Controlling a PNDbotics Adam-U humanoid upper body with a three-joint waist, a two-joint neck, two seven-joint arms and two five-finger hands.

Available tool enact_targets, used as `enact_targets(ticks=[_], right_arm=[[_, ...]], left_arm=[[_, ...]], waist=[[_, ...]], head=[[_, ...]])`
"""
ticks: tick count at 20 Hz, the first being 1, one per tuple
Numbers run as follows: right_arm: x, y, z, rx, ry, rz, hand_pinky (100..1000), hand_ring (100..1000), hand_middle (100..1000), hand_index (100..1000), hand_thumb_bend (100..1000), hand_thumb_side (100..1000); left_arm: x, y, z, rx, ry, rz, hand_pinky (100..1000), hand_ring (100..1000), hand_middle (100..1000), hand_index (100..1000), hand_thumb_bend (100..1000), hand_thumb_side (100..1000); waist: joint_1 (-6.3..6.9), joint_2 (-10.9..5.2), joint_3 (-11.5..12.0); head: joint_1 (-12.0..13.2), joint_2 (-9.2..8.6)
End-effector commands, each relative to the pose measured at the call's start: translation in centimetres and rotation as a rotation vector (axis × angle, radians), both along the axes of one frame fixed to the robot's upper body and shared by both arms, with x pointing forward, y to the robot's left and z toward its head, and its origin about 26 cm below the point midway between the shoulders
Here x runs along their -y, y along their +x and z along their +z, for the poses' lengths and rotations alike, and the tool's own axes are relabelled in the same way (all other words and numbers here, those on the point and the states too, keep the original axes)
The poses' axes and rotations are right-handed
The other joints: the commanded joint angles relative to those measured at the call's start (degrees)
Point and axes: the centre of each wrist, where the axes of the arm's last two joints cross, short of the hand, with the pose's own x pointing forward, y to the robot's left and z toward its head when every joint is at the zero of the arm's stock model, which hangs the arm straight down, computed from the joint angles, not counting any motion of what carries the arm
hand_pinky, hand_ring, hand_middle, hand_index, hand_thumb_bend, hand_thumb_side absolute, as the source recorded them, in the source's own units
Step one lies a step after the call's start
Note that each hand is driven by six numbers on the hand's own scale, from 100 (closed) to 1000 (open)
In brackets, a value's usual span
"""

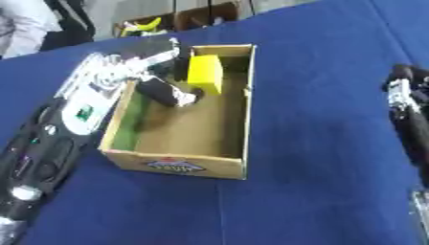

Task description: Pick up objects on the table and place them in the box.

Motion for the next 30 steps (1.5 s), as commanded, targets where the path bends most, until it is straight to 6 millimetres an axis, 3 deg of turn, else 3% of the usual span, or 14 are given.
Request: enact_targets(ticks=[1, 6, 9, 11, 14, 19, 22, 23, 25, 26, 27, 30], right_arm=[[-0.1, -0.2, 0.9, 0.034, 0.003, 0.002, 900, 1000, 597, 814, 100, 818], [0.0, -0.2, 0.8, 0.031, 0.002, 0.002, 900, 1000, 596, 814, 100, 818], [0.0, -0.2, 0.8, 0.029, 0.001, 0.001, 900, 1000, 596, 814, 100, 816], [0.0, -0.2, 0.8, 0.03, 0.002, 0.001, 900, 1000, 596, 814, 100, 817], [0.0, -0.2, 0.8, 0.031, 0.003, 0.002, 900, 1000, 596, 813, 100, 817], [-0.1, -0.2, 0.8, 0.03, 0.003, 0.004, 900, 1000, 595, 813, 100, 818], [-0.1, -0.2, 0.8, 0.029, 0.003, 0.005, 900, 1000, 595, 813, 100, 818], [-0.1, -0.2, 0.8, 0.028, 0.004, 0.006, 900, 1000, 595, 813, 100, 818], [-0.1, -0.3, 0.7, 0.026, 0.007, 0.006, 900, 1000, 595, 812, 100, 818], [-0.1, -0.3, 0.7, 0.026, 0.008, 0.005, 900, 1000, 595, 812, 100, 818], [-0.1, -0.3, 0.6, 0.025, 0.009, 0.004, 900, 1000, 595, 812, 100, 818], [0.0, -0.3, 0.5, 0.023, 0.014, -0.002, 900, 1000, 595, 812, 100, 818]], left_arm=[[-0.1, 0.1, 0.7, 0.022, 0.016, 0.006, 366, 539, 511, 665, 100, 413], [0.2, -0.1, 0.9, 0.021, 0.064, -0.046, 507, 719, 764, 888, 100, 515], [0.2, -0.3, 1.2, 0.029, 0.124, -0.058, 582, 789, 847, 954, 100, 510], [0.1, -0.3, 1.3, 0.031, 0.163, -0.055, 618, 816, 879, 979, 208, 543], [-0.1, -0.3, 1.5, 0.027, 0.221, -0.029, 682, 859, 933, 1000, 443, 614], [-0.3, -0.4, 2.0, 0.03, 0.299, 0.04, 733, 895, 978, 1000, 651, 668], [-0.3, -0.6, 2.2, 0.037, 0.313, 0.053, 734, 895, 979, 1000, 657, 671], [-0.3, -0.9, 2.8, 0.066, 0.292, 0.053, 713, 880, 959, 1000, 694, 773], [-0.5, -2.0, 4.3, 0.165, 0.194, 0.045, 682, 860, 940, 1000, 686, 898], [-0.8, -2.6, 5.3, 0.227, 0.116, 0.044, 657, 842, 922, 1000, 599, 970], [-1.3, -3.3, 6.2, 0.295, 0.029, 0.053, 648, 833, 911, 1000, 569, 1000], [-2.6, -5.1, 7.9, 0.434, -0.301, 0.033, 585, 785, 847, 982, 482, 1000]], waist=[[-0.65, -0.89, -0.1], [-0.49, -0.83, -0.2], [-0.44, -0.84, -0.4], [-0.45, -0.84, -0.4], [-0.49, -0.85, -0.5], [-0.6, -0.87, -0.4], [-0.64, -0.88, -0.4], [-0.71, -0.98, -0.3], [-0.85, -1.2, 0.0], [-0.94, -1.32, 0.2], [-1.02, -1.42, 0.4], [-1.26, -1.74, 1.2]], head=[[0.5, -0.96], [0.8, -1.1], [1.0, -1.0], [1.0, -1.0], [1.0, -0.93], [1.2, -1.05], [1.2, -1.12], [1.2, -1.15], [1.1, -1.1], [0.9, -1.01], [0.8, -0.96], [-0.1, -0.94]])
